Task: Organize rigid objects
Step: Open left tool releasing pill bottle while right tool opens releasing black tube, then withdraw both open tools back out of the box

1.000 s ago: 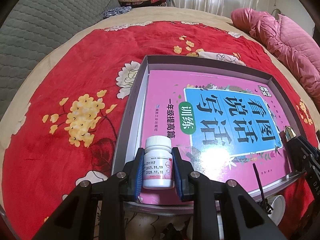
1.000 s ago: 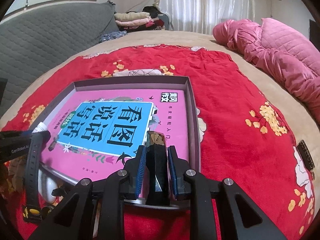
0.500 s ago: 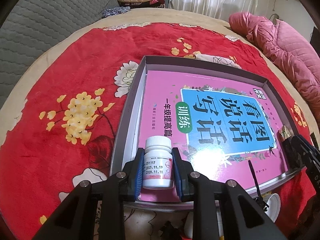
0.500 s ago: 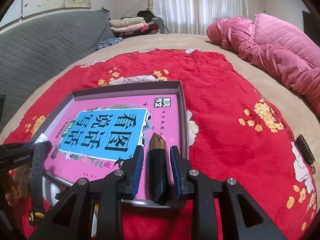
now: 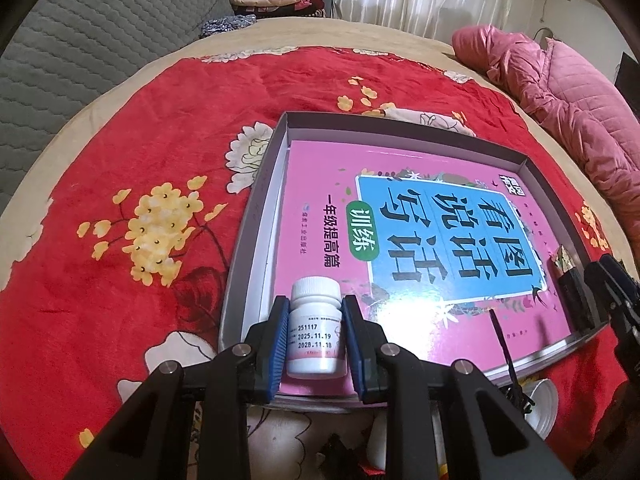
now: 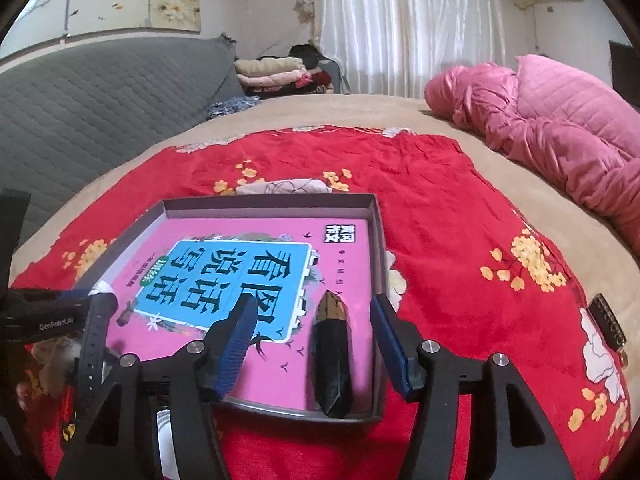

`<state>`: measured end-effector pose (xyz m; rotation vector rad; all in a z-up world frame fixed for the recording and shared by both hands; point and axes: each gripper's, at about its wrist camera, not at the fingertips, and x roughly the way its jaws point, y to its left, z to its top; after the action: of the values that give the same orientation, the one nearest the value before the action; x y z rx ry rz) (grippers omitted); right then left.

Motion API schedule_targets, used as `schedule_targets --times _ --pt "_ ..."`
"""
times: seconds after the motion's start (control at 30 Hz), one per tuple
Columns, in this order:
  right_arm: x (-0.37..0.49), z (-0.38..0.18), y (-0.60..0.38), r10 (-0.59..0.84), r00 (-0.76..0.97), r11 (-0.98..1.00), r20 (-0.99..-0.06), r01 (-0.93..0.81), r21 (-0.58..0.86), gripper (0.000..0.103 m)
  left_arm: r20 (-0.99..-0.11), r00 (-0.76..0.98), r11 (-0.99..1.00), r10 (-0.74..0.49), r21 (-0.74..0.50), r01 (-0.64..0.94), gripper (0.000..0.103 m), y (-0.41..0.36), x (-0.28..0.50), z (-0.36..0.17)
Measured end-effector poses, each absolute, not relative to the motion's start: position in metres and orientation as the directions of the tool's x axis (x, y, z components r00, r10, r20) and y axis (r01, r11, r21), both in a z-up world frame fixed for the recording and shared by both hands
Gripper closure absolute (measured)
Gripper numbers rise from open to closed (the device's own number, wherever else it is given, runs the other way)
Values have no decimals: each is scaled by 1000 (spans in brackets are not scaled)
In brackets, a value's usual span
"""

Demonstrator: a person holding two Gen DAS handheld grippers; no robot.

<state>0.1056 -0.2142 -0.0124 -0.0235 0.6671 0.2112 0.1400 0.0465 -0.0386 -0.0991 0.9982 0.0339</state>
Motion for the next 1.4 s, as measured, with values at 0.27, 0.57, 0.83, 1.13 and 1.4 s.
schedule_targets --times 0.27,0.57,0.83,1.13,1.4 --pt "103 -12 -205 199 767 971 -610 -236 20 41 -833 553 993 -24 -83 -83 76 51 139 -35" --pt "103 -15 -205 194 771 972 -606 -234 15 32 -814 581 995 -2 -62 -82 65 48 132 -28" --pt "103 -14 -203 194 772 971 -605 -241 4 30 -804 594 993 0 -70 -96 63 51 125 -19" --pt "103 -14 -204 199 771 969 -605 -247 4 29 -779 627 989 -8 -100 -111 39 56 113 -3" --pt "101 -12 -201 213 771 964 -600 -267 0 29 -778 627 987 -18 -112 -111 39 53 104 0"
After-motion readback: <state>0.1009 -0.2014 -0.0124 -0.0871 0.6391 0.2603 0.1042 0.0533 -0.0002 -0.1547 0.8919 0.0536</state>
